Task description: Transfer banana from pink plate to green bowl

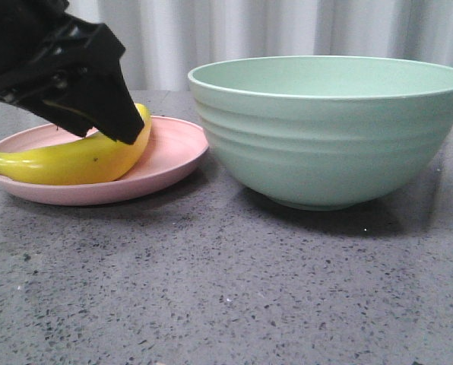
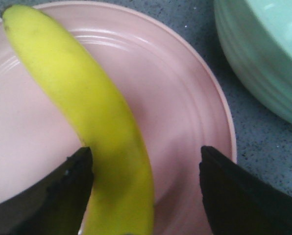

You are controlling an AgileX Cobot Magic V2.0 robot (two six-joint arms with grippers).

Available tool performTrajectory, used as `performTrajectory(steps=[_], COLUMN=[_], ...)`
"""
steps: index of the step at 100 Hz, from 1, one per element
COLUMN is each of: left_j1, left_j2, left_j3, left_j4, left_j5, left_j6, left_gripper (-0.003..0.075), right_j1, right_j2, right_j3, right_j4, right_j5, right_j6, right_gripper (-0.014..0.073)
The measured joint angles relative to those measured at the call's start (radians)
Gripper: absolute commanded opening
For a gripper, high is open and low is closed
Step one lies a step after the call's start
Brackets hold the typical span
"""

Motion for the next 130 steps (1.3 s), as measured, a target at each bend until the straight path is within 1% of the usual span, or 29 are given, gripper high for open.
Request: performTrajectory(steps=[19, 26, 33, 55, 64, 76, 96, 104, 113, 130], left_j1=[0.0, 0.0, 0.0, 0.0, 0.0, 0.0, 0.0, 0.0, -0.003, -0.052], left_j2=[0.043, 0.056, 0.062, 0.064, 0.064, 0.064, 0.061, 0.046, 0.018, -0.023], left_j3=[-0.002, -0.002, -0.002, -0.002, -0.002, -0.015, -0.093, -0.13, -0.17, -0.239], left_j4=[0.002, 0.002, 0.002, 0.004, 0.004, 0.004, 0.005, 0.005, 0.005, 0.005], left_j5=[0.0, 0.0, -0.002, -0.003, -0.003, 0.013, 0.061, 0.09, 0.111, 0.142], left_j6=[0.0, 0.0, 0.0, 0.0, 0.0, 0.0, 0.0, 0.0, 0.0, 0.014], left_gripper=[0.0428, 0.0415, 0.0384, 0.0239, 0.0201, 0.0197, 0.0197, 0.0197, 0.0197, 0.0197], right_j1=[0.0, 0.0, 0.0, 0.0, 0.0, 0.0, 0.0, 0.0, 0.016, 0.088], right_j2=[0.0, 0.0, 0.0, 0.0, 0.0, 0.0, 0.0, 0.007, 0.037, 0.135], right_j3=[0.0, 0.0, 0.0, 0.0, 0.0, 0.0, -0.01, -0.038, -0.094, -0.237], right_j4=[0.002, 0.002, 0.002, 0.002, 0.002, 0.002, 0.022, 0.026, 0.028, 0.032], right_j5=[-0.002, -0.002, -0.002, -0.002, -0.002, -0.002, -0.03, 0.012, 0.105, 0.266], right_j6=[0.003, 0.003, 0.003, 0.003, 0.003, 0.003, 0.003, 0.0, -0.005, -0.034], right_gripper=[-0.0062, -0.0062, -0.0062, -0.0062, -0.0062, -0.0062, -0.0062, -0.0062, -0.0061, -0.0058])
